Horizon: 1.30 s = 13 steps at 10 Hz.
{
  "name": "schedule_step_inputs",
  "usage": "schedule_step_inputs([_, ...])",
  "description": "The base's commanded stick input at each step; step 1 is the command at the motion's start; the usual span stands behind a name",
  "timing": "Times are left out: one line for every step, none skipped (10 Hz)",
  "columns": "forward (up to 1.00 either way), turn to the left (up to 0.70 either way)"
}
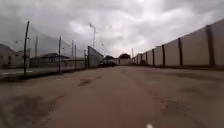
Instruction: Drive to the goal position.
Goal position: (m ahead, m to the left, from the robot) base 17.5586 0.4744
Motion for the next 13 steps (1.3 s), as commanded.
schedule_step_inputs([1.0,0.0])
schedule_step_inputs([1.0,0.0])
schedule_step_inputs([1.0,0.0])
schedule_step_inputs([1.0,0.0])
schedule_step_inputs([1.0,0.0])
schedule_step_inputs([1.0,0.0])
schedule_step_inputs([1.0,0.0])
schedule_step_inputs([1.0,0.0])
schedule_step_inputs([1.0,0.0])
schedule_step_inputs([1.0,0.0])
schedule_step_inputs([1.0,0.0])
schedule_step_inputs([1.0,0.0])
schedule_step_inputs([1.0,0.0])
